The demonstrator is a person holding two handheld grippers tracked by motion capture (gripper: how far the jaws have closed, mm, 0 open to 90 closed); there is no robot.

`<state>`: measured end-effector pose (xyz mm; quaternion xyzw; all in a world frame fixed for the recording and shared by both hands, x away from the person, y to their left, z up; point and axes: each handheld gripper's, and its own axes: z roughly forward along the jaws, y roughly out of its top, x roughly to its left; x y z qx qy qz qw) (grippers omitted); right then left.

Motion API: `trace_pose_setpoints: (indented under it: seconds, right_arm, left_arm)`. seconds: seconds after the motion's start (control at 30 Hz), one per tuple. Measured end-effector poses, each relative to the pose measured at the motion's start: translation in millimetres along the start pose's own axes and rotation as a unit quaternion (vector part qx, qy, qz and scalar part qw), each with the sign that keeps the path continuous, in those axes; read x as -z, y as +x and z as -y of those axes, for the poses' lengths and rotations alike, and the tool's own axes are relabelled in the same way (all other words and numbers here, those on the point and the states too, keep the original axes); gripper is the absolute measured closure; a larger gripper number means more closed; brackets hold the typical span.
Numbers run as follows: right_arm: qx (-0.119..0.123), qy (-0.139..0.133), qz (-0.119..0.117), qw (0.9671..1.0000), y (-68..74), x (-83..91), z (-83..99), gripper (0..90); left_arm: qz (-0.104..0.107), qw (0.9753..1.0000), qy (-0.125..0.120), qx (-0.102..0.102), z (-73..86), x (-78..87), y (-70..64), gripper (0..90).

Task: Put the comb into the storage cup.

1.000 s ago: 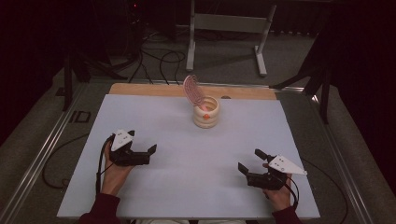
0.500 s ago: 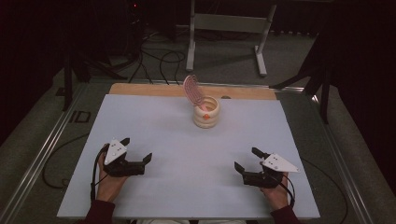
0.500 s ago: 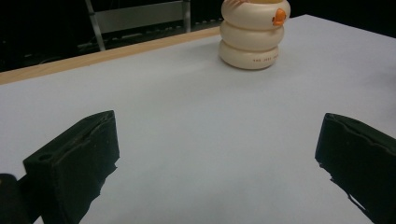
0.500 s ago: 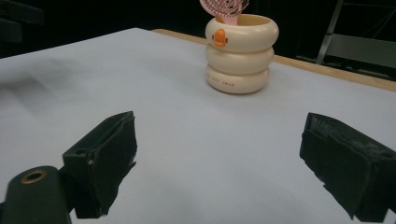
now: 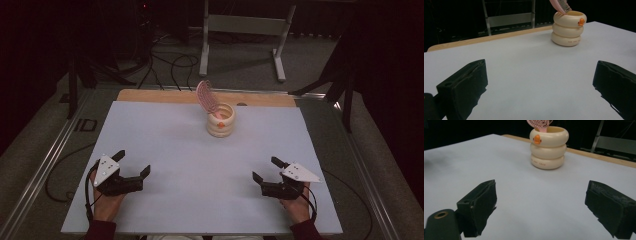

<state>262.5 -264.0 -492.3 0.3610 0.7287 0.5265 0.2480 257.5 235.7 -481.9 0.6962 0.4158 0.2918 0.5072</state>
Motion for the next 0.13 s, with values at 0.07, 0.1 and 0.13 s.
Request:
trace_pose_setpoints:
  seconds: [0.07, 0.1, 0.13]
  right_arm:
    - [0.005, 0.002, 0.002, 1.0, 1.1, -0.2, 0.4, 10.1]
    - [0.008, 0.003, 0.003, 1.0, 1.8, -0.4, 0.5, 10.1]
    - [0.009, 0.004, 0.003, 0.9999, 2.3, -0.8, 0.7, 10.1]
  left_arm:
    - [-0.001, 1.0, 0.0, 0.0, 0.0, -0.1, 0.2, 0.2]
    - [-0.002, 1.0, -0.001, 0.001, -0.3, -0.1, 0.3, 0.2]
    - [-0.001, 1.0, -0.002, 0.001, -0.6, 0.0, 0.5, 0.2]
